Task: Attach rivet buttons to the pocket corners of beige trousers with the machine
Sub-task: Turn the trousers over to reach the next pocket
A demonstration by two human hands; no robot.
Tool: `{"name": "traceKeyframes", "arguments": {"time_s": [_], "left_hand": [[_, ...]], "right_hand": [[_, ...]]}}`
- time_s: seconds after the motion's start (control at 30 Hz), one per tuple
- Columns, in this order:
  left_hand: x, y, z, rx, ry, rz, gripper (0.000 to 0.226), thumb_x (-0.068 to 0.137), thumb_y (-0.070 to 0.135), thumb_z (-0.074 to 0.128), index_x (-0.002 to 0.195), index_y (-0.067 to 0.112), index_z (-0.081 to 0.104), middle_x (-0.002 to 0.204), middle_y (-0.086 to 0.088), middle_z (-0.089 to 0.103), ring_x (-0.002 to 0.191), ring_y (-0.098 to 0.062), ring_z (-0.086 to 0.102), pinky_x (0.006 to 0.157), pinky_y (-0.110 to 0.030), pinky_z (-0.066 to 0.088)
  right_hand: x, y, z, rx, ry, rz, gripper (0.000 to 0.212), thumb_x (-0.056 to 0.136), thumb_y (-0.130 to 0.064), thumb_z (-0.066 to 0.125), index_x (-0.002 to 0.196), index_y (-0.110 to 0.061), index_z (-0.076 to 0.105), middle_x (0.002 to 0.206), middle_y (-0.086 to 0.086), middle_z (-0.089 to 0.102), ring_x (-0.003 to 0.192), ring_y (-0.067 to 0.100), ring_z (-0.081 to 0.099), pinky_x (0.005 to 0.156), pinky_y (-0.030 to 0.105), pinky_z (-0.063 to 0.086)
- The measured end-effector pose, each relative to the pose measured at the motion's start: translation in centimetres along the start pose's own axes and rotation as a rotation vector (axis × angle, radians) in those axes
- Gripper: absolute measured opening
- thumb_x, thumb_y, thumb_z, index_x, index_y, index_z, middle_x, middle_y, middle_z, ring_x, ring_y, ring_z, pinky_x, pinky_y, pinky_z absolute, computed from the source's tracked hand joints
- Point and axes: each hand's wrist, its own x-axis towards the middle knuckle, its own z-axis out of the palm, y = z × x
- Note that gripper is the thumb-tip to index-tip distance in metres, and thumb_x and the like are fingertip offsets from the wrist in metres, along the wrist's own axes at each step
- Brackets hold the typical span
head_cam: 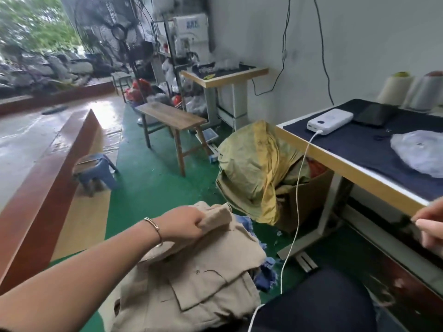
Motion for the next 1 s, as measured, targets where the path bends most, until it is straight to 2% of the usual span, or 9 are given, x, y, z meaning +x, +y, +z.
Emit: {"name": "traceKeyframes", "arguments": {"time_s": [0.13, 0.2, 0.3, 0.43, 0.57, 0.63, 0.7, 0.83, 1.0], "left_hand": [[-0.2, 1.3, -7.4, -0.732, 0.294, -0.124, 0.028, 0.057, 0.003, 0.054, 0.046, 0.021, 0.036, 0.043, 0.009, 0.034, 0.046, -0.012, 0.030, 0.042, -0.022, 0.024], [-0.7, 3.0, -10.7, -1.023, 0.429, -0.065, 0.031, 0.054, -0.005, 0.049, 0.038, 0.021, 0.042, 0.039, 0.010, 0.037, 0.042, -0.009, 0.032, 0.038, -0.017, 0.028], [-0.7, 6.0, -15.1, -1.181, 0.593, 0.161, 0.061, 0.071, -0.023, 0.030, 0.029, 0.016, 0.051, 0.039, 0.008, 0.046, 0.049, -0.008, 0.047, 0.065, -0.012, 0.041], [-0.7, 14.1, -17.9, -1.356, 0.119, 0.483, 0.031, 0.053, -0.003, 0.047, 0.083, 0.000, 0.057, 0.081, -0.014, 0.047, 0.079, -0.030, 0.043, 0.087, -0.034, 0.038], [0.8, 21.8, -17.1, -1.072, -0.300, 0.793, 0.020, 0.069, -0.010, 0.055, 0.083, 0.005, 0.059, 0.075, -0.005, 0.059, 0.068, -0.013, 0.058, 0.064, -0.020, 0.049], [1.6, 24.7, -16.5, -1.002, -0.430, 0.906, 0.022, 0.080, -0.013, 0.056, 0.089, 0.006, 0.062, 0.079, -0.004, 0.062, 0.072, -0.011, 0.061, 0.068, -0.018, 0.051], [2.2, 27.1, -16.2, -1.029, -0.478, 0.982, 0.020, 0.085, -0.009, 0.056, 0.100, 0.002, 0.063, 0.088, -0.009, 0.066, 0.079, -0.013, 0.064, 0.074, -0.021, 0.054], [4.1, 29.6, -15.9, -1.115, -0.350, 1.011, 0.031, 0.085, 0.025, 0.075, 0.114, 0.014, 0.071, 0.112, -0.011, 0.071, 0.100, -0.021, 0.068, 0.083, -0.031, 0.056], [5.6, 30.1, -11.4, -1.105, -0.571, 1.059, 0.070, 0.062, 0.051, 0.090, 0.124, 0.027, 0.069, 0.125, -0.007, 0.070, 0.115, -0.026, 0.066, 0.089, -0.033, 0.055]], "right_hand": [[-0.7, 0.5, -1.6, -0.069, -0.053, -0.112, 0.004, 0.087, -0.033, 0.071, 0.084, -0.030, 0.070, 0.067, 0.010, 0.069, 0.048, 0.027, 0.064, 0.043, 0.025, 0.050], [-1.1, -1.3, -2.7, -0.143, -0.122, -0.138, 0.048, 0.072, -0.075, 0.065, 0.092, -0.031, 0.069, 0.072, 0.003, 0.072, 0.050, 0.018, 0.066, 0.047, 0.020, 0.051], [-2.1, -5.2, -2.6, -0.192, -0.144, -0.238, 0.055, 0.070, -0.080, 0.059, 0.096, -0.032, 0.068, 0.074, 0.000, 0.073, 0.052, 0.015, 0.066, 0.052, 0.015, 0.050], [-2.8, -8.3, -1.8, -0.150, 0.030, -0.350, 0.035, 0.070, -0.060, 0.066, 0.099, -0.041, 0.064, 0.082, -0.005, 0.073, 0.064, 0.012, 0.067, 0.066, 0.033, 0.056], [-5.4, -10.1, -2.1, -0.075, 0.235, -0.381, 0.115, 0.050, -0.062, 0.081, 0.145, -0.051, 0.018, 0.143, -0.017, 0.040, 0.127, 0.006, 0.047, 0.103, 0.035, 0.045], [-7.0, -10.4, -2.9, -0.135, 0.352, -0.418, 0.131, 0.044, -0.068, 0.084, 0.148, -0.053, 0.006, 0.147, -0.016, 0.034, 0.135, 0.005, 0.037, 0.109, 0.031, 0.035], [-8.1, -10.4, -4.0, -0.081, 0.401, -0.389, 0.114, 0.049, -0.058, 0.088, 0.145, -0.049, 0.027, 0.129, -0.017, 0.054, 0.118, -0.002, 0.052, 0.098, 0.021, 0.043], [-10.3, -9.2, -5.4, 0.300, 0.514, -0.282, 0.021, 0.076, -0.019, 0.079, 0.096, -0.025, 0.074, 0.091, -0.004, 0.075, 0.083, 0.005, 0.070, 0.069, 0.019, 0.054], [-14.2, -7.4, -7.4, 0.938, 0.834, -0.041, 0.029, 0.067, -0.032, 0.076, 0.090, -0.014, 0.075, 0.085, 0.006, 0.077, 0.076, 0.020, 0.074, 0.056, 0.027, 0.057]]}}
